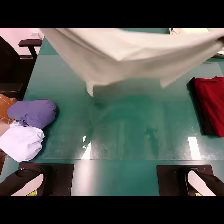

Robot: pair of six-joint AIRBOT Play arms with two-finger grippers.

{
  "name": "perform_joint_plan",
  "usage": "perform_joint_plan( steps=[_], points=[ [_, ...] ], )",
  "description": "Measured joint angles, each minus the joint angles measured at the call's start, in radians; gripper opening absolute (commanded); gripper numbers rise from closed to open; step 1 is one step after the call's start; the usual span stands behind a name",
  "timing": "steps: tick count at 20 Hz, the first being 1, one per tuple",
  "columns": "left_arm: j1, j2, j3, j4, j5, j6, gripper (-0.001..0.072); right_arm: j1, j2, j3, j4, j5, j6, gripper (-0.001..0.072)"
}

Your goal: Fold the shirts.

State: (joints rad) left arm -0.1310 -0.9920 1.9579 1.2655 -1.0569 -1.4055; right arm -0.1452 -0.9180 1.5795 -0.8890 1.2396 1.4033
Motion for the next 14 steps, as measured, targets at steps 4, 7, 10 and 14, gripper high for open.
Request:
perform_joint_plan(
  steps=[4, 7, 10, 14],
  points=[
    [0.000, 0.096, 0.064, -0.009, 0.010, 0.000, 0.0027, -0.089, 0.049, 0.168, -0.001, 0.089, 0.001, 0.0023],
    [0.000, 0.116, 0.068, -0.013, 0.002, -0.001, 0.0027, -0.130, 0.015, 0.283, -0.001, 0.164, 0.026, 0.0023],
    [0.000, 0.077, 0.011, -0.016, -0.034, -0.001, 0.0027, -0.130, -0.079, 0.343, -0.010, 0.239, 0.064, 0.0023],
    [0.000, -0.062, -0.128, -0.016, -0.107, -0.002, 0.0028, -0.020, -0.240, 0.268, -0.126, 0.291, 0.103, 0.0023]
  ],
)
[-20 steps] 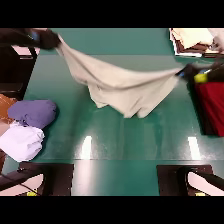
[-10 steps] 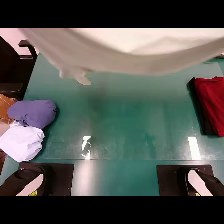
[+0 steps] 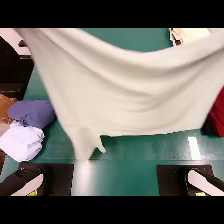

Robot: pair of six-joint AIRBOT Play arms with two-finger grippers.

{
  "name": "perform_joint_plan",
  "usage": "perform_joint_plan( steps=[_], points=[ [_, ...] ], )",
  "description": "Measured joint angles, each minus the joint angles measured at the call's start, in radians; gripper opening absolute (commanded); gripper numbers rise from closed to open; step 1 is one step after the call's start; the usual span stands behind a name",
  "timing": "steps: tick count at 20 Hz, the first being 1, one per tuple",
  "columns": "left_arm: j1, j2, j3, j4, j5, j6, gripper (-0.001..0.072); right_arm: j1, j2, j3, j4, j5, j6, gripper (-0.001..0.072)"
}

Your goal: Fold the shirts.

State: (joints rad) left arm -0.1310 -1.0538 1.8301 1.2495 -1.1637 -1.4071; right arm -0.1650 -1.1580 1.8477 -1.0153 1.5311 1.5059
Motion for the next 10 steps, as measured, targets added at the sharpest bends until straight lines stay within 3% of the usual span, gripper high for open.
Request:
perform_joint_plan(
  steps=[4, 8, 9, 10],
  points=[
    [0.000, -0.204, -0.158, -0.023, -0.034, 0.000, 0.0028, 0.125, -0.195, -0.150, -0.124, -0.008, 0.013, 0.0023],
    [0.000, -0.417, -0.235, -0.041, 0.040, 0.029, 0.0032, 0.168, -0.356, -0.211, -0.158, -0.108, 0.018, 0.0044],
    [0.000, -0.454, -0.243, -0.037, 0.074, 0.033, 0.0223, 0.171, -0.379, -0.217, -0.158, -0.135, 0.019, 0.0204],
    [0.000, -0.480, -0.248, -0.030, 0.105, 0.033, 0.0529, 0.171, -0.398, -0.221, -0.154, -0.166, 0.019, 0.0407]
  ],
)
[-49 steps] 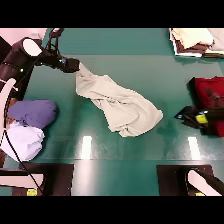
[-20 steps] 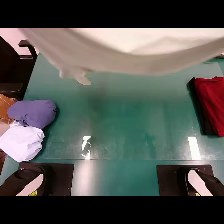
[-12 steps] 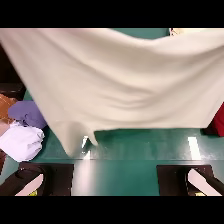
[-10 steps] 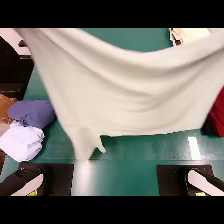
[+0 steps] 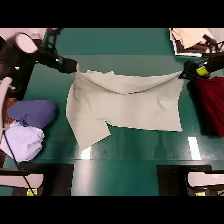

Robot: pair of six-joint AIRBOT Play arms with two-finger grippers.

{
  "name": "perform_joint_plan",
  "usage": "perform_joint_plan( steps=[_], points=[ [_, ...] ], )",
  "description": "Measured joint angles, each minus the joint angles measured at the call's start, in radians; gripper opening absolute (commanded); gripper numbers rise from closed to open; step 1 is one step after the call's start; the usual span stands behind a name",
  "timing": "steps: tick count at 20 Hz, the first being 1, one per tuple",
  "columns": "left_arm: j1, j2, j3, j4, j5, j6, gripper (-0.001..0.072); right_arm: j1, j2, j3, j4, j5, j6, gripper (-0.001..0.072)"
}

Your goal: Fold the shirts.

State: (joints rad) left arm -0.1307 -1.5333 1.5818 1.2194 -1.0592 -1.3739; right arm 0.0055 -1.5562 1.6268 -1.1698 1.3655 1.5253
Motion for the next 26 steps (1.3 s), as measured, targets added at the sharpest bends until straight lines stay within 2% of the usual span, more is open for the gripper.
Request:
perform_joint_plan(
  steps=[1, 3, 8, 13, 18, 26],
  points=[
    [0.000, -0.019, -0.001, 0.009, 0.025, -0.001, 0.0557, -0.005, -0.013, -0.003, 0.008, -0.022, 0.000, 0.0456],
    [0.008, -0.043, 0.016, 0.026, 0.035, -0.013, 0.0534, -0.033, -0.027, -0.008, 0.048, -0.047, -0.002, 0.0452],
    [0.089, -0.006, 0.019, 0.047, -0.121, -0.028, 0.0534, -0.123, 0.028, -0.071, 0.170, 0.054, -0.083, 0.0452],
    [0.159, 0.164, -0.294, 0.037, -0.169, -0.036, 0.0534, -0.145, 0.214, -0.310, 0.216, 0.069, -0.127, 0.0452],
    [0.178, 0.287, -0.618, 0.031, -0.090, -0.066, 0.0534, -0.113, 0.348, -0.468, 0.230, 0.031, -0.142, 0.0452],
    [0.179, 0.321, -0.817, -0.086, 0.077, -0.087, 0.0533, -0.079, 0.416, -0.535, 0.235, 0.006, -0.147, 0.0452]
  ],
)
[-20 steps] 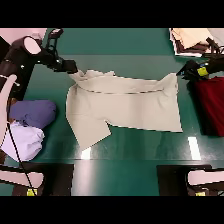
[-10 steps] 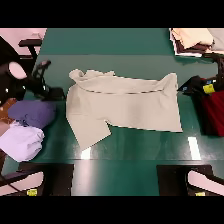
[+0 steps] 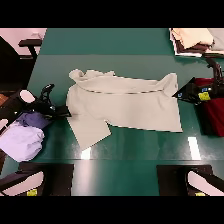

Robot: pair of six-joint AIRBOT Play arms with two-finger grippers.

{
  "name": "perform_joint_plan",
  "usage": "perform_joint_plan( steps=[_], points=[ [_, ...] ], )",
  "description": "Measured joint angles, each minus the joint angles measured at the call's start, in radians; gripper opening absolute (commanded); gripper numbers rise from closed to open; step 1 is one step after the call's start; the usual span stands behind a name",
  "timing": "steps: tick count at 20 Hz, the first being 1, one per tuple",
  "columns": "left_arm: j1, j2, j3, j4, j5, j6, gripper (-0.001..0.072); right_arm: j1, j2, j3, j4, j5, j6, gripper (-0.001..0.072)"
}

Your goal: Fold the shirts.

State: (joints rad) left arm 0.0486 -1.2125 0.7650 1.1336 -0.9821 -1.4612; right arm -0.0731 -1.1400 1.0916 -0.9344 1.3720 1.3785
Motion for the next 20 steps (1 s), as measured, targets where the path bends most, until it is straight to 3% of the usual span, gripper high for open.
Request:
perform_joint_plan(
  steps=[3, 4, 5, 6, 12, 13, 14, 16, 17, 19, 20],
  points=[
    [-0.038, 0.001, -0.020, -0.044, 0.068, 0.000, 0.0527, 0.002, 0.004, -0.005, 0.000, 0.000, 0.000, 0.0452],
    [-0.058, 0.001, -0.024, -0.046, 0.089, 0.000, 0.0358, 0.002, 0.005, -0.005, 0.000, 0.000, 0.000, 0.0452],
    [-0.076, 0.000, -0.027, -0.048, 0.101, 0.000, 0.0134, 0.002, 0.005, -0.005, 0.000, 0.000, 0.000, 0.0451],
    [-0.089, 0.000, -0.027, -0.052, 0.107, 0.000, 0.0027, -0.002, 0.005, -0.006, 0.000, 0.003, 0.000, 0.0452],
    [-0.117, 0.053, 0.045, -0.043, 0.042, 0.003, 0.0028, -0.145, 0.031, -0.068, -0.080, 0.089, -0.001, 0.0456],
    [-0.118, 0.071, 0.056, -0.040, 0.033, 0.003, 0.0028, -0.189, 0.045, -0.110, -0.115, 0.098, -0.001, 0.0515],
    [-0.119, 0.090, 0.066, -0.036, 0.027, 0.003, 0.0028, -0.238, 0.058, -0.160, -0.146, 0.099, 0.000, 0.0632],
    [-0.121, 0.115, 0.076, -0.032, 0.016, 0.003, 0.0028, -0.337, 0.074, -0.263, -0.185, 0.099, 0.000, 0.0612],
    [-0.122, 0.122, 0.080, -0.032, 0.012, 0.003, 0.0028, -0.381, 0.074, -0.310, -0.200, 0.095, 0.000, 0.0550],
    [-0.122, 0.132, 0.084, -0.029, 0.008, 0.003, 0.0028, -0.451, 0.060, -0.396, -0.203, 0.077, 0.000, 0.0550],
    [-0.122, 0.135, 0.085, -0.029, 0.008, 0.003, 0.0028, -0.473, 0.047, -0.431, -0.192, 0.062, 0.000, 0.0516]
  ],
)
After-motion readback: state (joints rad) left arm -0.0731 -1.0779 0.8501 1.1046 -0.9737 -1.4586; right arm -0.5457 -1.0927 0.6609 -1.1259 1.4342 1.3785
